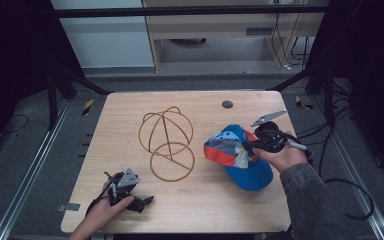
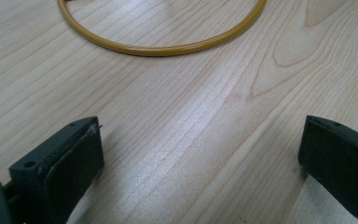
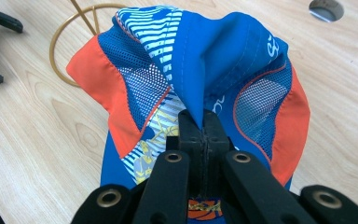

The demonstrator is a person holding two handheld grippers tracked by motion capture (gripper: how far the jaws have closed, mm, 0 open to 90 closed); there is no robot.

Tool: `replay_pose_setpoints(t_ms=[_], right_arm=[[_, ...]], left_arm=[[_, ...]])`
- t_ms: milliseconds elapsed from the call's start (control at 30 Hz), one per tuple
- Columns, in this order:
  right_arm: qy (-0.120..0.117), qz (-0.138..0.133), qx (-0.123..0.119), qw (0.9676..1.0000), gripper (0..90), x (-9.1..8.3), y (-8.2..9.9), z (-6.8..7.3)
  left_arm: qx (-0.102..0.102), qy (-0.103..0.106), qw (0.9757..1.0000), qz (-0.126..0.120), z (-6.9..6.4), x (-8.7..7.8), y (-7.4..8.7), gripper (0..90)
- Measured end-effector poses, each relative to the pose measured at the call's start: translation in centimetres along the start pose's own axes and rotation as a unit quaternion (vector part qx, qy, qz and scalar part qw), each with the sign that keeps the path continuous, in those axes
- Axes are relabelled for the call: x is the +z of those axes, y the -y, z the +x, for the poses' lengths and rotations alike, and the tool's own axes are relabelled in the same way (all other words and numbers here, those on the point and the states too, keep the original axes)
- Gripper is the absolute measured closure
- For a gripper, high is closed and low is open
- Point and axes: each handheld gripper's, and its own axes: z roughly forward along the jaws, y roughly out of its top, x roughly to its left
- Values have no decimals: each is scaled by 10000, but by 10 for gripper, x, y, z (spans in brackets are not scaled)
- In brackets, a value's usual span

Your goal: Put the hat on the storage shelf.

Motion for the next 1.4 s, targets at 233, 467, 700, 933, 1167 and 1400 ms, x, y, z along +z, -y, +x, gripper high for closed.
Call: replay_pose_setpoints(t_ms=[233,467,700,933,1167,1400], right_arm=[[45,-119,-127,9998,900,-14,-11,2],[70,-290,-155,9994,900,-28,-19,4],[115,-444,-240,9987,900,-43,-27,6],[141,-572,-295,9978,900,-56,-34,10],[154,-725,-319,9967,900,-67,-44,9],[191,-1000,-326,9943,900,-77,-55,11]], left_arm=[[-1,0,10000,9,0,0,0,0],[-7,1,10000,0,0,0,0,0],[-17,-4,10000,-13,0,0,0,0],[-5,-5,10000,-9,0,0,0,0],[-9,-7,10000,-20,0,0,0,0],[-9,-7,10000,-19,0,0,0,0]])
